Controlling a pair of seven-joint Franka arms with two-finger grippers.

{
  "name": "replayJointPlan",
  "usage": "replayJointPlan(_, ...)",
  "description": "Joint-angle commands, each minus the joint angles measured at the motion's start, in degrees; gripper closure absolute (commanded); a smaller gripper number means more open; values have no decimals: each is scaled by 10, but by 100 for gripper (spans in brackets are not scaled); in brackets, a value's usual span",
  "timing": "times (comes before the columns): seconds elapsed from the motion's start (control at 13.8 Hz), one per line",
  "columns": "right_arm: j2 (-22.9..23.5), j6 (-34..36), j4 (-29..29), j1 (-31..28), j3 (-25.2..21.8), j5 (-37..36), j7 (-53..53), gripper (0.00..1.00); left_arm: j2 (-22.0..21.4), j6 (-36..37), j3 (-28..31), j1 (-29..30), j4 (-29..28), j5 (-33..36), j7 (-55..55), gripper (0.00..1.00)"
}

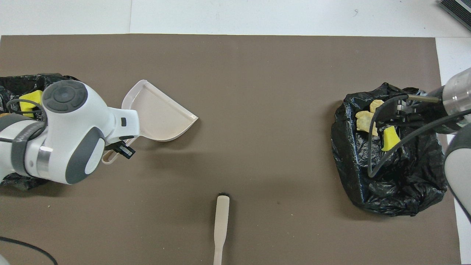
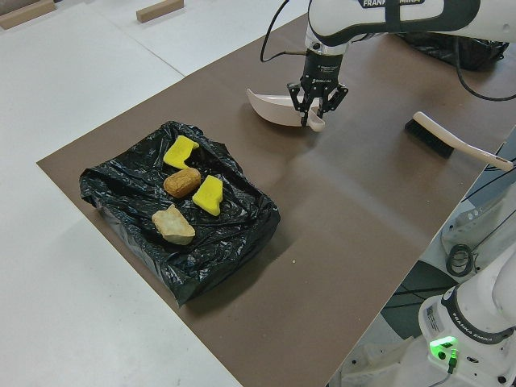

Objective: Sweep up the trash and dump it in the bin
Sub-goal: 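Carry the empty dustpan back to the mat center with the left gripper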

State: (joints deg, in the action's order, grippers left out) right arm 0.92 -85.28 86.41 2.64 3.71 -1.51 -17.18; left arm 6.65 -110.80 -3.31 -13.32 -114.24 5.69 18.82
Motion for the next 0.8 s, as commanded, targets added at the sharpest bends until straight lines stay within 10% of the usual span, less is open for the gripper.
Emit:
replayJointPlan(0.0, 1, 11, -5, 2, -7, 2, 25, 0, -4, -26, 11, -64, -8, -18, -124, 100)
replayJointPlan(0.73, -2, 18, 5, 8, -24, 4, 109, 0, 27, -111, 10, -210, 7, -115, -435, 100)
